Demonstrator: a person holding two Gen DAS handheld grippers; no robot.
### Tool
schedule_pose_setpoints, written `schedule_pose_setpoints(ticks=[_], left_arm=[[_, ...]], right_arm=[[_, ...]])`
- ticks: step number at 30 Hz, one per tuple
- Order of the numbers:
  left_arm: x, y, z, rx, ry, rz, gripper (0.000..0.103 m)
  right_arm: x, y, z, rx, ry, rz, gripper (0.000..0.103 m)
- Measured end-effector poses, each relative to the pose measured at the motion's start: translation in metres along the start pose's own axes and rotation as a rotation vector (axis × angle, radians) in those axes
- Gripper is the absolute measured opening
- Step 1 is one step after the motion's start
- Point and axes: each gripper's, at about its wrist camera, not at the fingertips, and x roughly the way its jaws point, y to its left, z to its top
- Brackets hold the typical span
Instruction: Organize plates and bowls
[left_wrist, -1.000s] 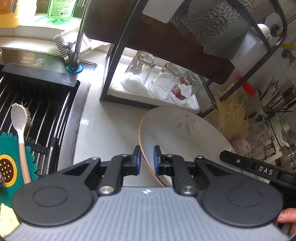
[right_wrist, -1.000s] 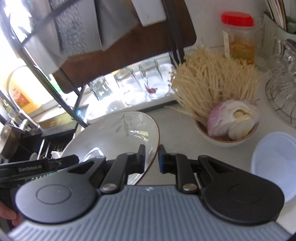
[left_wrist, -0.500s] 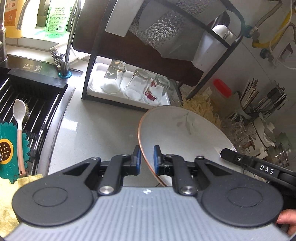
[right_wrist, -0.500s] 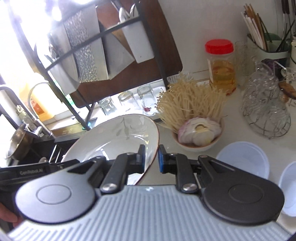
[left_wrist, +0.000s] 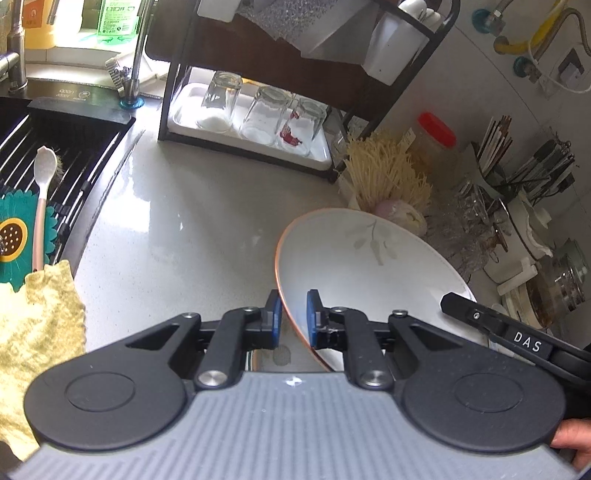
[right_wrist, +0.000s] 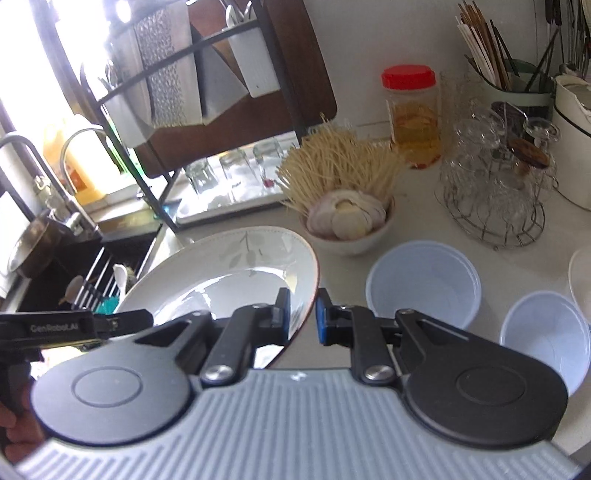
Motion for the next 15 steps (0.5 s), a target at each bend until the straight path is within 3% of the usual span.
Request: schedule_pose_setpoints(ticks=[15], left_arm=[[0.016, -0.001, -0.033, 0.011, 0.069, 0.057, 0.016]], right_arm=[[0.010, -0.008, -0.034, -0.064, 0.063, -0.029, 0.018]])
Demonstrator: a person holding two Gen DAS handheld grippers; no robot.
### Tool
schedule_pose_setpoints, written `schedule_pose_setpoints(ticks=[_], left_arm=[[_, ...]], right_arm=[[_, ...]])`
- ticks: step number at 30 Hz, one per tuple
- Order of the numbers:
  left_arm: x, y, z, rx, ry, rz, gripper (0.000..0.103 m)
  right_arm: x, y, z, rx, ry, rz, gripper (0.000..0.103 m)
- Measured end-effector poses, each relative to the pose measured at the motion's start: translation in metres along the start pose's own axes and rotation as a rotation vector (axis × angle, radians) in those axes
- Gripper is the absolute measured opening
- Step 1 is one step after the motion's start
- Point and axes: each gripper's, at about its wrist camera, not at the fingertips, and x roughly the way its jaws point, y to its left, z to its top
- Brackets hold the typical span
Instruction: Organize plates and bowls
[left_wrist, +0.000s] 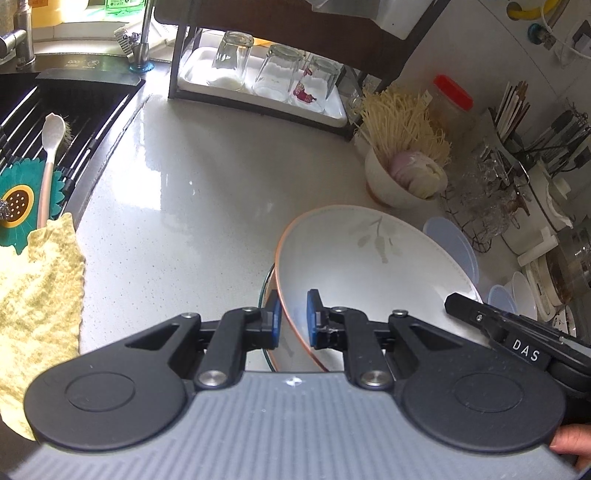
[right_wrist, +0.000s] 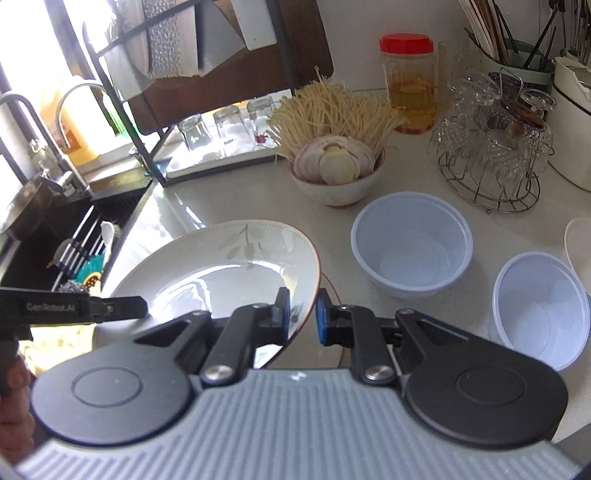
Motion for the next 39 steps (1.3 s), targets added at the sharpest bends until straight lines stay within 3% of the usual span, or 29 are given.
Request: schedule_pose_setpoints(ticks=[24, 30, 32, 37, 39], left_arm=[[0.025, -0.008, -0.009, 0.015, 0.054, 0.050, 0.017], [0.028, -0.010, -0.011, 0.012, 0.071, 0.053, 0.017], [0.028, -0.010, -0.011, -0.005, 0.073, 0.049, 0.019], [0.027, -0.006, -0.009, -0.069, 0.087, 0.003, 0.044], [0.025, -0.006, -0.009, -0.079, 0.084, 0.006, 0.044]], right_arm=[[0.019, -0.007, -0.020, -0.057, 0.027, -0.025, 0.020], [0.026, -0.014, -0.024, -0.013, 0.072, -0.018, 0.022], [0.026, -0.014, -0.026, -0.011, 0.075, -0.013, 0.023], [0.028, -0.012, -0.025, -0.004, 0.069, -0.013, 0.023], [0.030, -0.011, -0.024, -0.006, 0.063, -0.020, 0.023]])
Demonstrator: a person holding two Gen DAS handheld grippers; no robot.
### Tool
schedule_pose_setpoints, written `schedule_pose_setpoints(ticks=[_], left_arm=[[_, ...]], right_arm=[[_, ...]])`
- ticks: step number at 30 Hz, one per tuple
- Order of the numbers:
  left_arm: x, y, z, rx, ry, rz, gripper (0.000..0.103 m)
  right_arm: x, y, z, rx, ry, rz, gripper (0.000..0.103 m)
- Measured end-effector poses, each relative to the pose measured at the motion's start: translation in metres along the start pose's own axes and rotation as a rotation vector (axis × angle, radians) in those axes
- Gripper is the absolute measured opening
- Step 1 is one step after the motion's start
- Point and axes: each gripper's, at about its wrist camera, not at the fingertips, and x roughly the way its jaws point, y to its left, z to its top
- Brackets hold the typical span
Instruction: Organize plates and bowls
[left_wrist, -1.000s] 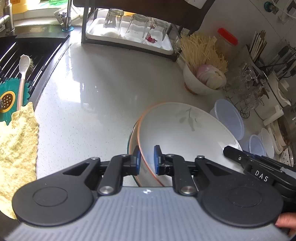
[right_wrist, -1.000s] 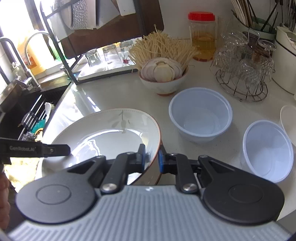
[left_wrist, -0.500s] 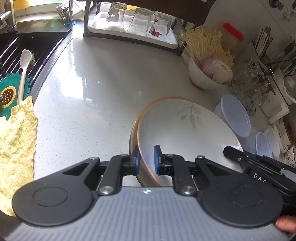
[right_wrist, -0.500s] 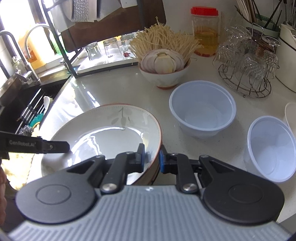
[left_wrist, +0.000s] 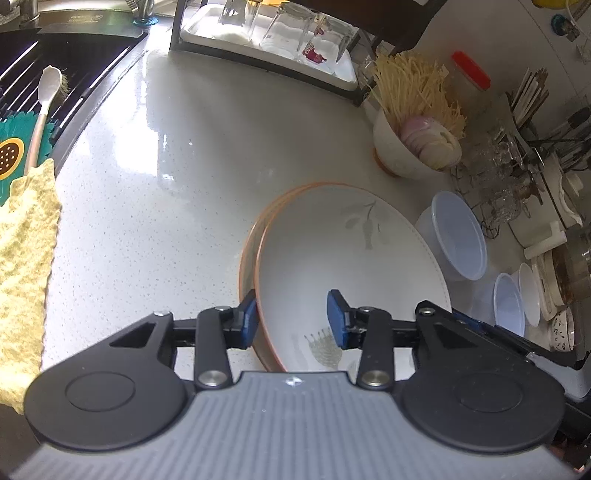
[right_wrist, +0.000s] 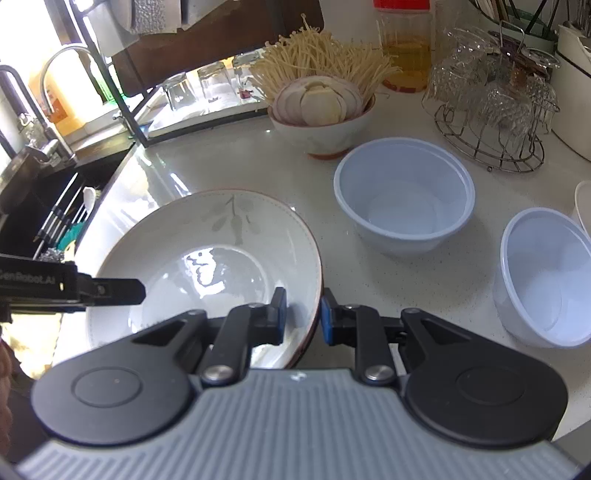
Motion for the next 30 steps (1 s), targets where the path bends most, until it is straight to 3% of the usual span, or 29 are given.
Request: schedule_pose_setpoints(ticks=[8, 16, 20, 23, 30], left_arm=[[-0.008, 0.002, 0.000, -0.041, 0.014, -0.014, 0.050], [-0.013, 0.006, 0.004, -0.084, 0.095, -0.038, 0.055], [-0.017, 0.013, 0.012, -0.170, 0.142, -0.035, 0.056], [-0.019, 0.007, 0.017, -0.127, 0.144, 0.032, 0.060], [-0.030, -0.010, 0.019, -0.031, 0.106, 0.068, 0.060]], right_arm=[[0.004, -0.001, 0.004, 0.009, -0.018, 0.004, 0.023], [0.008, -0.005, 0.007, 0.019, -0.011, 0.005, 0.023], [0.008, -0.008, 0.005, 0.033, -0.006, 0.015, 0.023], [0.006, -0.008, 0.005, 0.038, -0.014, 0.020, 0.022], [0.002, -0.011, 0.004, 0.067, -0.021, 0.032, 0.022]])
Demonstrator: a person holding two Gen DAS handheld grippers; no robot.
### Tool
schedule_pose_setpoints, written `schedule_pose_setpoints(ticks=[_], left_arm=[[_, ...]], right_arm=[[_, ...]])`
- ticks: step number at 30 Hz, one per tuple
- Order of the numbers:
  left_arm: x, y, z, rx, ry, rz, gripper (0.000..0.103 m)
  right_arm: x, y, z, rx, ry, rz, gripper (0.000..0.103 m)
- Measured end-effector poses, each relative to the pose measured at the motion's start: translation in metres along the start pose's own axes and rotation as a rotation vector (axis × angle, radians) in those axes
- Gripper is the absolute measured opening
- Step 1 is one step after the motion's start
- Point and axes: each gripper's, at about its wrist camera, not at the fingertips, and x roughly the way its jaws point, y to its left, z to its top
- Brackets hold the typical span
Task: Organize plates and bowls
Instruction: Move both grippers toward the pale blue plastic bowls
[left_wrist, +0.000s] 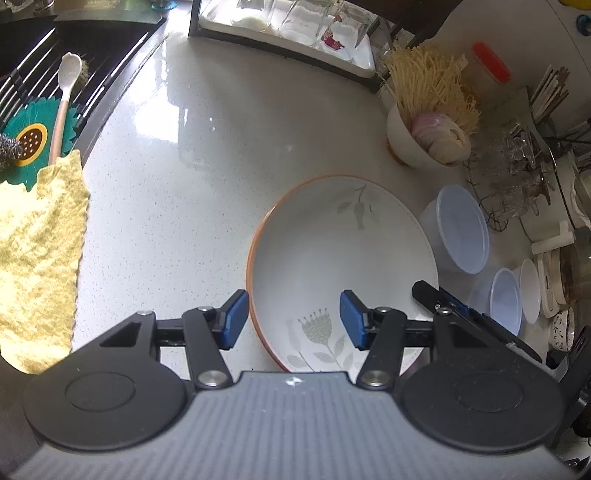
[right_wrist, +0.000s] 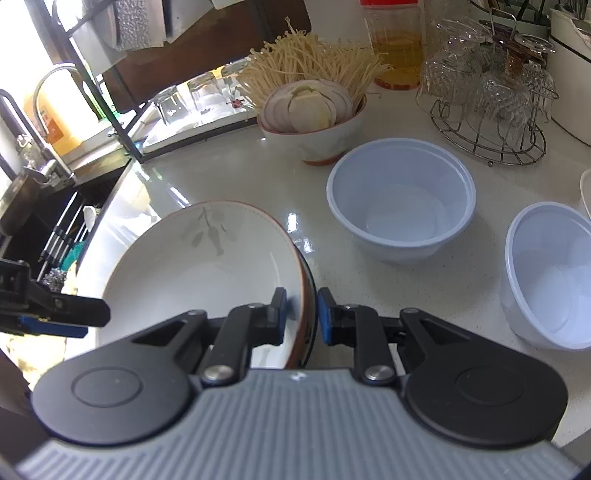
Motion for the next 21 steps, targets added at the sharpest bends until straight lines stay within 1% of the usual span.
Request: schedule_pose_setpoints(ticks=[3, 5, 9, 13, 16, 21], left_arm=[[-0.013, -0.009, -0.004, 0.026, -0.057, -0.015, 0.060], [-0.022, -0.019, -0.005, 0.057, -0.105, -0.002, 0.060], [-0.047, -0.043, -0.011, 0.122, -0.207, -0.006, 0.060], [-0.071, -0.071, -0.025, 0.199, -0.300, -0.001, 0.060], [-0.085, -0.088, -0.037, 0.222, -0.341, -0.015, 0.060], [-0.095, -0.111, -0.050, 0.251, -0.376, -0.034, 0.060]], right_arm=[[-0.013, 0.001, 0.005, -0.018, -0.039, 0.002, 0.022], [-0.023, 0.001, 0.010, -0.022, -0.054, 0.012, 0.022], [-0.056, -0.001, 0.020, -0.027, -0.111, 0.043, 0.022], [-0.090, -0.005, 0.026, -0.025, -0.160, 0.073, 0.022], [-0.112, -0.007, 0.027, -0.032, -0.191, 0.080, 0.022], [-0.138, -0.014, 0.023, -0.020, -0.214, 0.085, 0.023]])
